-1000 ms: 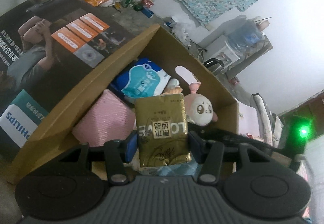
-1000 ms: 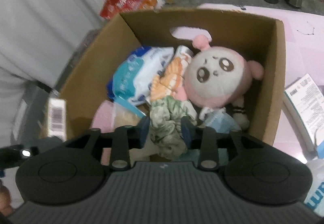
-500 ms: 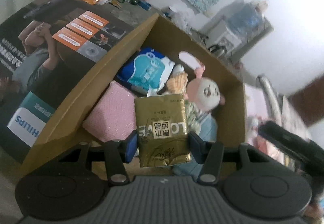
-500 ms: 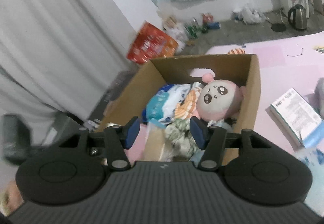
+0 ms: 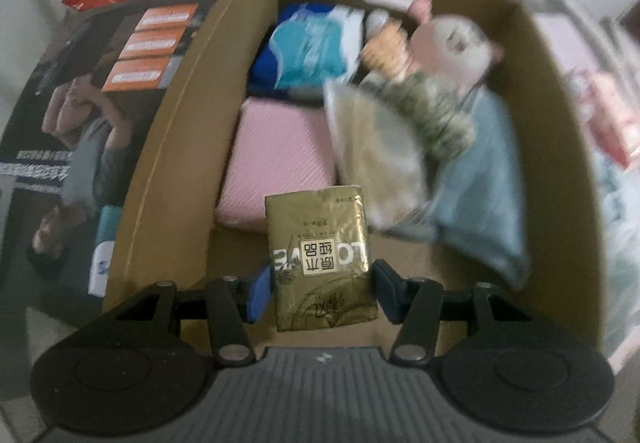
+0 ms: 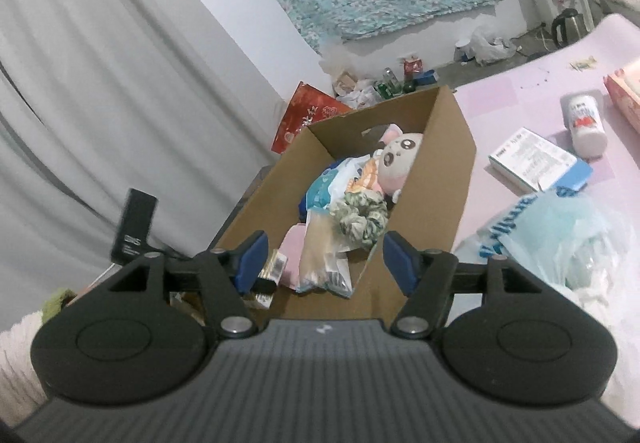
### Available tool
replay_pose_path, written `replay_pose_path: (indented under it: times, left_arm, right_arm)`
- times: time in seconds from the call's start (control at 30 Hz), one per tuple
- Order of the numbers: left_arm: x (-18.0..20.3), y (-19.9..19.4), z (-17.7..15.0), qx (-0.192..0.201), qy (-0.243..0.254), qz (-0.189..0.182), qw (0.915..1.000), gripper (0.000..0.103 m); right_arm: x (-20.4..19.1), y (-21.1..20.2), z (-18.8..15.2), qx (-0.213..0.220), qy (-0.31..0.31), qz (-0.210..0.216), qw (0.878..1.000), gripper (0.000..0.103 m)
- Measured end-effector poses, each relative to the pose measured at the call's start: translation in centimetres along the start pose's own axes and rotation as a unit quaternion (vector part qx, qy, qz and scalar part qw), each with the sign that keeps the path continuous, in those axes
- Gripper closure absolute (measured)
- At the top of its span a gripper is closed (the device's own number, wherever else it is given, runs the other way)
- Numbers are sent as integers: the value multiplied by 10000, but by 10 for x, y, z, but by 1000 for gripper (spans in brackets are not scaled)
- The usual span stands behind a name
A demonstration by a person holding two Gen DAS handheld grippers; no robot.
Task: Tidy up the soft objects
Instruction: 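Lower the gold packet into the box and open the left tool, then move the right tool to the strawberry yogurt cup and close on it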
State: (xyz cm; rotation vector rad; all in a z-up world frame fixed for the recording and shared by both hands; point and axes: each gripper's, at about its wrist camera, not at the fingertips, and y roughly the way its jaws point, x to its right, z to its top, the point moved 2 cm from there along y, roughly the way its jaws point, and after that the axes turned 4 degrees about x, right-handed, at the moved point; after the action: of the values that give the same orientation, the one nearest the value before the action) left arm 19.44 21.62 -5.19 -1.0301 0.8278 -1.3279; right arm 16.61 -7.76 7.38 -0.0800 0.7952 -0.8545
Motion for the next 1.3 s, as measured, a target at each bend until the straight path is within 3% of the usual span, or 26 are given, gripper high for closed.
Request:
replay_pose_path:
  times: [0.33,0.53,0.73,0.87,1.0,1.17,1.3]
  left_arm:
    - [0,12,-11,-405,393,742,9956,48]
    - [3,16,-11,-406,477,858,9943,44]
    - [7,0,-7,-205,259,610,9976,41]
    - [11,-15,-5,16,-38,-16,10000,35]
    - [12,-8,-3,-147,-540,-517,9971,35]
    - [17,-7,-5,-83,-673,-549,9962,35]
    - [27,-28,-3,314,-549,-583,9963,23]
  right_arm:
    - [9,-1,-4,67,98,46,9999,36]
    - [7,1,-7,64,88,29,9999,35]
    - [14,-6,-7,179,180,-46,9997,34]
    - [21,-8,-11,234,332,-65,9992,33]
    - [28,-10,-17,233,461,-81,9986,33]
    - [38,-27,-25,406,536,-264,9974,31]
    - [57,-48,-29,603,613,-522,9949,25]
